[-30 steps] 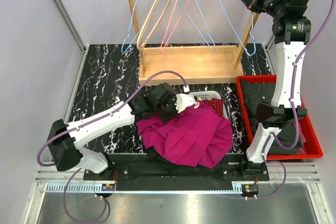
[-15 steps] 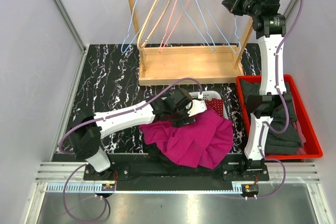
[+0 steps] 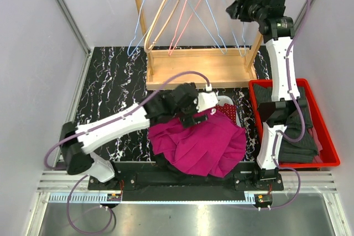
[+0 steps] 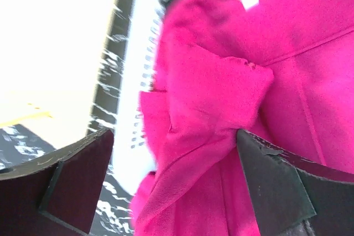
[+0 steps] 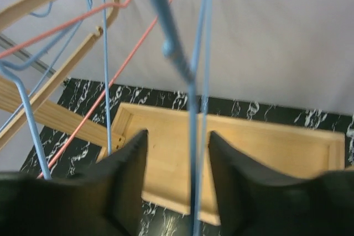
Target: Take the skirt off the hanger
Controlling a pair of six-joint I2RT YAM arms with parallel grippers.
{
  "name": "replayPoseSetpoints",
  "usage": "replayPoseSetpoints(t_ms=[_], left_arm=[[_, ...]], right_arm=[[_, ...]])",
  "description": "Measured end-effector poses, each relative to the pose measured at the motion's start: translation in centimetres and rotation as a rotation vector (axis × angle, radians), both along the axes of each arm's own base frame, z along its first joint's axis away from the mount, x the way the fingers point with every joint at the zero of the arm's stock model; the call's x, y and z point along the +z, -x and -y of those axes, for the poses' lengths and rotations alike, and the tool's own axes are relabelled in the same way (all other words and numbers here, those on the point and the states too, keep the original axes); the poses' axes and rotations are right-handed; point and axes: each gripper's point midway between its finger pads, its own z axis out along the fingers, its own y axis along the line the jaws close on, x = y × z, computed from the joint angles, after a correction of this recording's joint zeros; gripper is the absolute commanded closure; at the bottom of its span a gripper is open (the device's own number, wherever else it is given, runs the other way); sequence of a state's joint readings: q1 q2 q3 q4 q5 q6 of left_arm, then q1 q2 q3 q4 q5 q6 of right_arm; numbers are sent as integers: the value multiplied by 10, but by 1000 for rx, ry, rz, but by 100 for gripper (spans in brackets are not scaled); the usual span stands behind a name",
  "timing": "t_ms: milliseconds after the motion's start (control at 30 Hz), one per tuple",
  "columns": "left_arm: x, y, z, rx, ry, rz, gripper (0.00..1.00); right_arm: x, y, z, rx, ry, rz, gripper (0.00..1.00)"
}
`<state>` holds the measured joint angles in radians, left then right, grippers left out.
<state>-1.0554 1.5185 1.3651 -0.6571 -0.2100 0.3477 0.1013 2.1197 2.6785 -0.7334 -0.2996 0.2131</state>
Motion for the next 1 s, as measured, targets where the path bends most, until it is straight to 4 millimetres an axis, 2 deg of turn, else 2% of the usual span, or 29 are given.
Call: replayPoseSetpoints(t_ms=[33,67,133,200,300,367,467,600,700,767,867,1000], left_arm=[[18,0,1,-1,35,20,1],[38,0,2,-2,76,43,1],[88,0,1,-2,176,99,1],[122,0,-3,2,248,136,1],[173,-4,-20,22,360,193,1],[199,-13,-38,59,412,228,1],[221,-33,-69,141,466,258,1],[225,-60,-113,271,515,255,1],[206,-75,-156,398,545,227,1],[186,-81,-182,489,563,195,1],[153,-85,-212,600,588,135,1],[110,-87,-237,708,603,64,1]], right_arm=[[-7,1,-1,-4,20,-16,19],[-13,4,-1,-11,36,-36,3],[-30,11,1,-31,73,-82,0],[-40,19,6,-56,95,-115,0],[-52,42,19,-103,132,-159,0],[-48,63,28,-140,146,-161,0],[-32,102,42,-192,150,-132,0],[-12,177,47,-193,119,-54,0],[-12,235,48,-168,90,2,0],[-20,260,50,-162,73,15,0],[-41,286,53,-164,57,4,0],[-87,289,54,-175,57,-102,0]])
